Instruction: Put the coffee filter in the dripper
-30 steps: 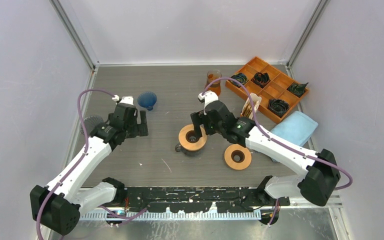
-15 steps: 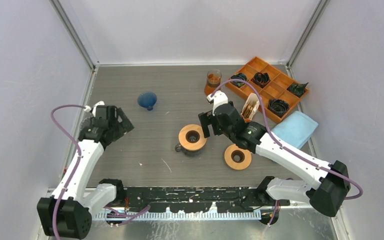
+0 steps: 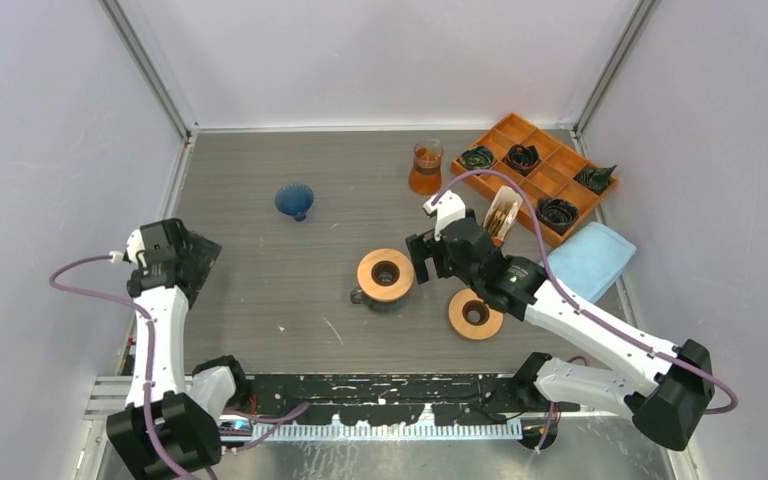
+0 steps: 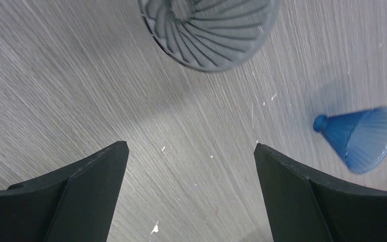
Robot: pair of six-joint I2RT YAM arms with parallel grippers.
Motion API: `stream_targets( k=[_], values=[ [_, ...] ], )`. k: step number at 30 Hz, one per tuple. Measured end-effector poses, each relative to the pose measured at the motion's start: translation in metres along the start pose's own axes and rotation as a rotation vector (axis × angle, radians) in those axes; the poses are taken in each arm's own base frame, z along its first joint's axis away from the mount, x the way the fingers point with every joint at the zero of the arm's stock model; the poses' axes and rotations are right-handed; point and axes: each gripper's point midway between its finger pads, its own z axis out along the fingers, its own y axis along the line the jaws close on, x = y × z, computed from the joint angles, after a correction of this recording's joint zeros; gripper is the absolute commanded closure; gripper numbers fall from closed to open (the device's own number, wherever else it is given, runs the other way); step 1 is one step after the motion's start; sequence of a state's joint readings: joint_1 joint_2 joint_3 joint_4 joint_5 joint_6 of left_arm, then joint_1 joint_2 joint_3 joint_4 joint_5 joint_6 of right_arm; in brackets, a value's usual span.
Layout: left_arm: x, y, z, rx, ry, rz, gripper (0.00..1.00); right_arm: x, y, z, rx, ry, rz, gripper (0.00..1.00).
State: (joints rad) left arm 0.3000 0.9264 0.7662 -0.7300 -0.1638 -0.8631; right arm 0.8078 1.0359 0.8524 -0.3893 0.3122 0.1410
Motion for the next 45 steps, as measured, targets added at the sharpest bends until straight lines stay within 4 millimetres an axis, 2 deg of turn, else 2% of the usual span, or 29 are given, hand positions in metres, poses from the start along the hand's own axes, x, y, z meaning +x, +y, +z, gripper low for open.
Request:
stream_targets(
  k=[9,14,20,26,29,39,45],
  values=[
    [-0.030,0.015,0.021,-0.063,-0.044,-0.223,0.12,-0.001,-0.002,-0.004,-0.003,-0.020,-0.013,0.00],
    [-0.043,0.016,0.034,-0.059,-0.077,-0.306,0.29,-0.003,-0.002,-0.004,-0.004,-0.028,-0.021,0.00],
    [-0.041,0.022,0.055,-0.090,-0.061,-0.361,0.48,-0.003,-0.002,-0.003,-0.002,-0.028,-0.028,0.00],
    [-0.041,0.027,0.068,-0.108,-0.058,-0.384,0.60,0.001,-0.003,0.001,0.007,-0.012,-0.039,0.00],
    [-0.040,0.029,0.073,-0.119,-0.053,-0.391,0.69,0.004,-0.003,0.003,0.009,-0.002,-0.045,0.00],
    [-0.042,0.030,0.076,-0.117,-0.052,-0.386,1.00,0.004,-0.005,0.004,0.019,-0.001,-0.057,0.00],
    [-0.046,0.028,0.068,-0.111,-0.054,-0.337,1.00,0.004,-0.005,0.004,0.018,-0.001,-0.057,0.00]
  ],
)
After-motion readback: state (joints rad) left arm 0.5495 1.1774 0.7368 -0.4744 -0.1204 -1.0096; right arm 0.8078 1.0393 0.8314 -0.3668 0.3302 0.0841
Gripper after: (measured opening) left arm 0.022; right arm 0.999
